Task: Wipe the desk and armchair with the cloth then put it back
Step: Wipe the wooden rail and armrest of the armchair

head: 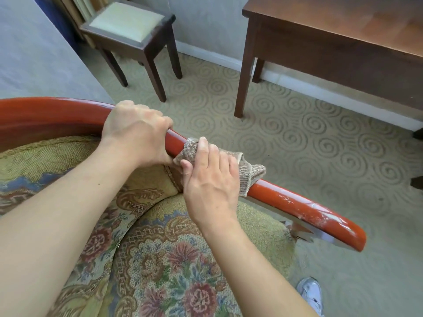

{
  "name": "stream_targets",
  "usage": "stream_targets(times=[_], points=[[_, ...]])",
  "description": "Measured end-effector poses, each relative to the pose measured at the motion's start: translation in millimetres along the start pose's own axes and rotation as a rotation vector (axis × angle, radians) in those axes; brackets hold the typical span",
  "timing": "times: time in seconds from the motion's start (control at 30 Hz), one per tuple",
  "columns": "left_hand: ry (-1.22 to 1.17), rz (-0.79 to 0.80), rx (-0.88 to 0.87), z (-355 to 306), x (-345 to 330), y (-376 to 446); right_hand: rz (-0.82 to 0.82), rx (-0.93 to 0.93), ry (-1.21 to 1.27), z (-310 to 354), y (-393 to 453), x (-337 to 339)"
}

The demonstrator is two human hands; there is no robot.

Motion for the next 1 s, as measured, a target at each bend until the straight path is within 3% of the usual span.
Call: stream_targets(times=[0.33,0.53,0.73,1.0], points=[[-0.024,-0.007,-0.002,0.9,-2.7,-2.3,0.033,-0.001,-0.163,-40.7,-22.2,-0.4],[0.022,-0.010,0.005,2.6,-4.5,-3.5,0.058,-0.134,-0.040,-14.3,0.5,-0.9],[0.001,-0.033,-0.010,0.0,-1.9,-5.6,-0.039,-0.055,0.095,26.0,25.1,5.3],[-0.064,0.060,-0.087,-23.9,-2.2,-16.1,0.075,-0.032,0.010,-29.4,-2.4,1.3]])
Point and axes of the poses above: each hand's wrist, its own y-axis towards the middle knuckle, its own x-axis out of the back of the hand, z = x × y, the point moved 7 cm from there along y, towards the middle knuckle, and after that the axes turned 13 degrees about -y, right-handed, at the moved point
